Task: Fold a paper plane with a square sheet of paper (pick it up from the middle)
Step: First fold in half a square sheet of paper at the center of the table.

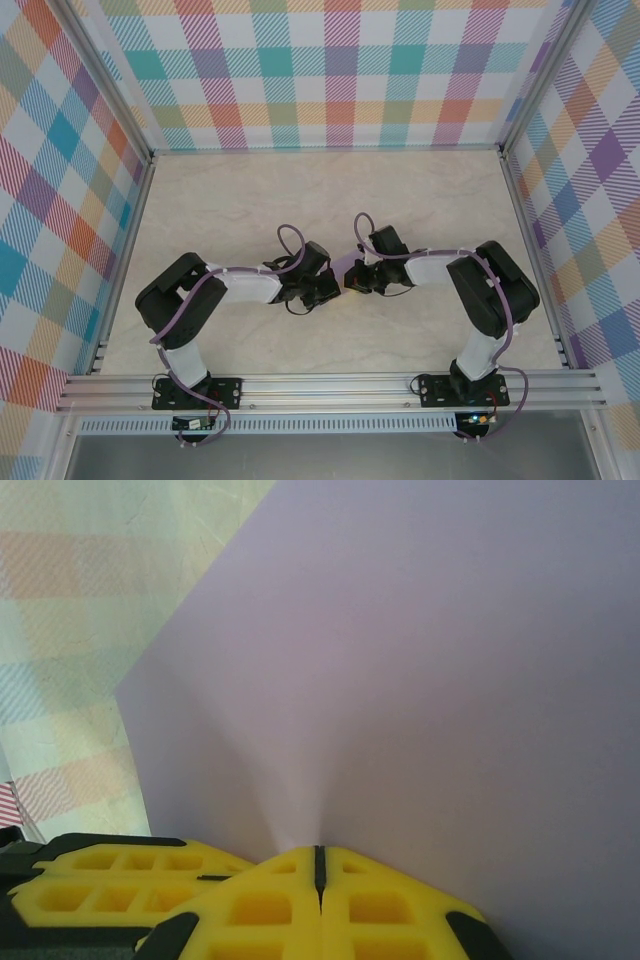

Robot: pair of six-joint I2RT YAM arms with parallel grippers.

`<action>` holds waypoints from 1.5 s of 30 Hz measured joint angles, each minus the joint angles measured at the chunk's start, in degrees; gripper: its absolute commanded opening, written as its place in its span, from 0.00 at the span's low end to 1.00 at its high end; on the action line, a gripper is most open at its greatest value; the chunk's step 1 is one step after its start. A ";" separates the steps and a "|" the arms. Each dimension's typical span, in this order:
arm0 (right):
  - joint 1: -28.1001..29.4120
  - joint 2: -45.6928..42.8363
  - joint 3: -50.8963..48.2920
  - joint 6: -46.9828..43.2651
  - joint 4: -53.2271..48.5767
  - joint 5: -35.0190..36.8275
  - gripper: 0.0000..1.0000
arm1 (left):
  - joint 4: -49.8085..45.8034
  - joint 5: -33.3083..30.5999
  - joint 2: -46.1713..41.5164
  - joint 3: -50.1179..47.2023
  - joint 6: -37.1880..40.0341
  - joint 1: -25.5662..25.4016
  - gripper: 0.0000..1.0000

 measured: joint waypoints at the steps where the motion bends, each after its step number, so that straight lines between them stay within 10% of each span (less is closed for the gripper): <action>1: -0.15 -0.02 -0.02 -0.26 0.00 0.00 0.00 | -0.20 -0.09 0.00 0.09 0.00 0.00 0.00; 23: -17.05 -8.31 -6.88 -1.25 2.93 7.89 0.00 | -2.47 -0.98 -1.14 -0.33 -0.33 -0.04 0.00; 31: -12.04 -15.54 -8.13 -0.74 3.28 4.87 0.00 | -4.59 -0.94 -1.11 0.79 1.55 -0.04 0.00; 45: -4.50 -1.44 -4.87 3.48 6.80 -3.37 0.00 | -7.74 -0.79 -1.05 2.16 5.44 -0.04 0.00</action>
